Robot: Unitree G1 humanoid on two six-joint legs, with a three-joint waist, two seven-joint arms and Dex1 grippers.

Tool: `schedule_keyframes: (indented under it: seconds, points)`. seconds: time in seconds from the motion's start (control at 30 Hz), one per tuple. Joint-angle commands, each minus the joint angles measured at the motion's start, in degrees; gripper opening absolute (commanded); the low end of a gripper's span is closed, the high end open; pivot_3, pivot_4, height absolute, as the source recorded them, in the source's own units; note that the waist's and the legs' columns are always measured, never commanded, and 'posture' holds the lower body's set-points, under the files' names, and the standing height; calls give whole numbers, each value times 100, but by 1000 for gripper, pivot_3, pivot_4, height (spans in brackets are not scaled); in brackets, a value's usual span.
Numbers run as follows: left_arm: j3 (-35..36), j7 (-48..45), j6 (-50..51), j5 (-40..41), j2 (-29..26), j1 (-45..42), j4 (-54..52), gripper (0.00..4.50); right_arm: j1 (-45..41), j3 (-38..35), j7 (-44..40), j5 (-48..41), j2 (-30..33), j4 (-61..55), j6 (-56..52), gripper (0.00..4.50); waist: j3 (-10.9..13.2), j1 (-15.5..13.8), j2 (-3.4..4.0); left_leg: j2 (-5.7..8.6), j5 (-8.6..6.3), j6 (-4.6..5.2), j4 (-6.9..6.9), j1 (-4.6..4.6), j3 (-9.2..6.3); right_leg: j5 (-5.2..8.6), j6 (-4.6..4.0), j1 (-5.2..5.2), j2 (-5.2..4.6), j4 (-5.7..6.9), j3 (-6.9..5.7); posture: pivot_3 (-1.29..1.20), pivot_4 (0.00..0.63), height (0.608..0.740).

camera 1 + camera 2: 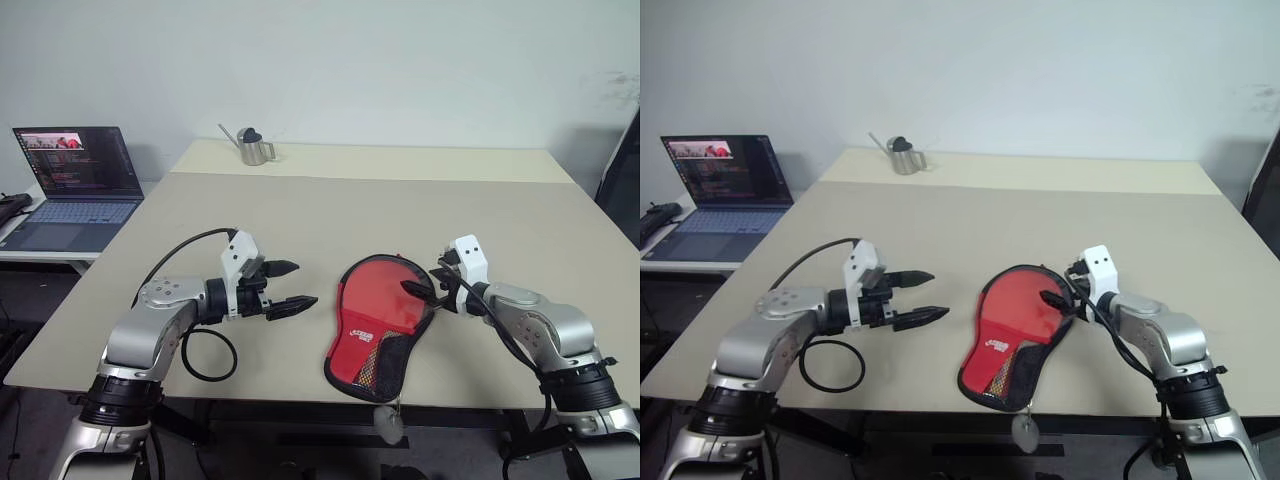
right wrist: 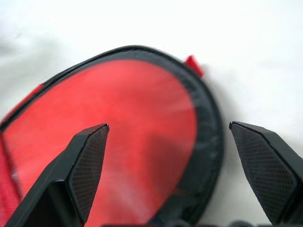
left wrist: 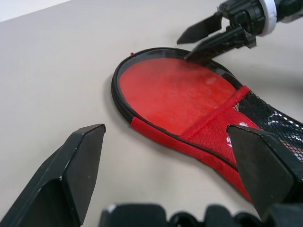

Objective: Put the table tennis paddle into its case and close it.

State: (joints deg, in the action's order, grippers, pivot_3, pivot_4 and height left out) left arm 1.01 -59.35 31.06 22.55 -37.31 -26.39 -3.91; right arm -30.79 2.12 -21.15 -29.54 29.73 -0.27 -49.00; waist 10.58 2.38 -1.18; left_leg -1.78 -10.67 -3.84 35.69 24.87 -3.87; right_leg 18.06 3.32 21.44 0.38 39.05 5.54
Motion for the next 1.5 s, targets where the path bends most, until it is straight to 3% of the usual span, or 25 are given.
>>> schedule_keyframes:
  seconds: [0.03,0.37,0.77,0.9,1.1,1.3,1.5]
  points:
    - [85,44,-71,72,-53,-14,-185,4500,-102,-182,-12,151,-49,-8,30,4483,0,2,0,0,0,0,0,0,0,0,0,0,0,0,0,0,150,740]
    - [11,73,-119,63,-42,85,-266,4500,-295,35,-283,165,-382,-14,-726,4483,2,59,3,-1,0,0,1,0,1,-1,-1,2,1,4,0,0,150,740]
    - [108,320,-51,134,18,225,-447,4500,-793,377,-688,761,-779,644,-97,4483,3,122,6,-2,0,0,-8,0,4,-1,-2,9,2,5,3,0,150,740]
    - [514,905,-20,224,177,256,-632,4500,-817,34,-730,1011,-485,813,463,4483,4,93,6,-1,0,0,-8,0,5,-1,-2,9,-2,4,3,0,150,740]
    - [932,2068,174,174,442,-51,-907,4500,-1280,-1107,-1523,-34,37,867,-49,4483,12,73,8,2,0,0,-2,0,4,-2,0,4,-4,6,1,0,150,740]
    - [640,2504,-169,-561,234,-566,-521,4500,-1397,-926,-2259,-68,803,795,-272,4483,12,70,8,3,0,0,-3,-1,2,-2,0,0,-2,3,-1,0,150,740]
    - [464,2548,-482,-834,278,-538,-237,4500,-1241,-742,-2372,-59,926,469,-445,4483,13,91,9,3,0,0,-3,-1,6,-3,0,4,-3,4,3,0,150,740]
